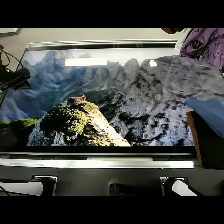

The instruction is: Fold the clothes and pants, and hang the long-sleeved shirts on hangers.

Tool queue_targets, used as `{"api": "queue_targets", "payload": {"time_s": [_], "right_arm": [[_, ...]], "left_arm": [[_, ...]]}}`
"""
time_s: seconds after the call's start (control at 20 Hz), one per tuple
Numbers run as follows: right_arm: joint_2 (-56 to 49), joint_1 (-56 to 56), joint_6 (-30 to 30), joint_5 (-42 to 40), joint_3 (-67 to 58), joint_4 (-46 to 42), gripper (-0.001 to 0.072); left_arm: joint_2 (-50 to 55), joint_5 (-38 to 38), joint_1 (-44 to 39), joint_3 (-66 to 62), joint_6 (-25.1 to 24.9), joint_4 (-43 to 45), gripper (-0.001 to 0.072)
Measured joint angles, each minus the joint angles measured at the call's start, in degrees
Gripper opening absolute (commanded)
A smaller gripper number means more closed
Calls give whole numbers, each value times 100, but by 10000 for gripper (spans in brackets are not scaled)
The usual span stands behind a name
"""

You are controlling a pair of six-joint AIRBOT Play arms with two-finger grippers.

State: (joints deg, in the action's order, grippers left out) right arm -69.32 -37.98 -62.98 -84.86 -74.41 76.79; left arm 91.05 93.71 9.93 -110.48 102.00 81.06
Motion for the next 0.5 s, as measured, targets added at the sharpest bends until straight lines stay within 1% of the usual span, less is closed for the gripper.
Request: {"api": "queue_targets", "payload": {"time_s": [0.2, 0.5], "right_arm": [[238, 0, 146, 37, 750, -516, 31], [313, 0, 221, -72, 1298, -933, 32]], "left_arm": [[2, -2, 0, 0, 0, 0, 17], [2, -7, 0, 0, 0, 2, 17]]}}
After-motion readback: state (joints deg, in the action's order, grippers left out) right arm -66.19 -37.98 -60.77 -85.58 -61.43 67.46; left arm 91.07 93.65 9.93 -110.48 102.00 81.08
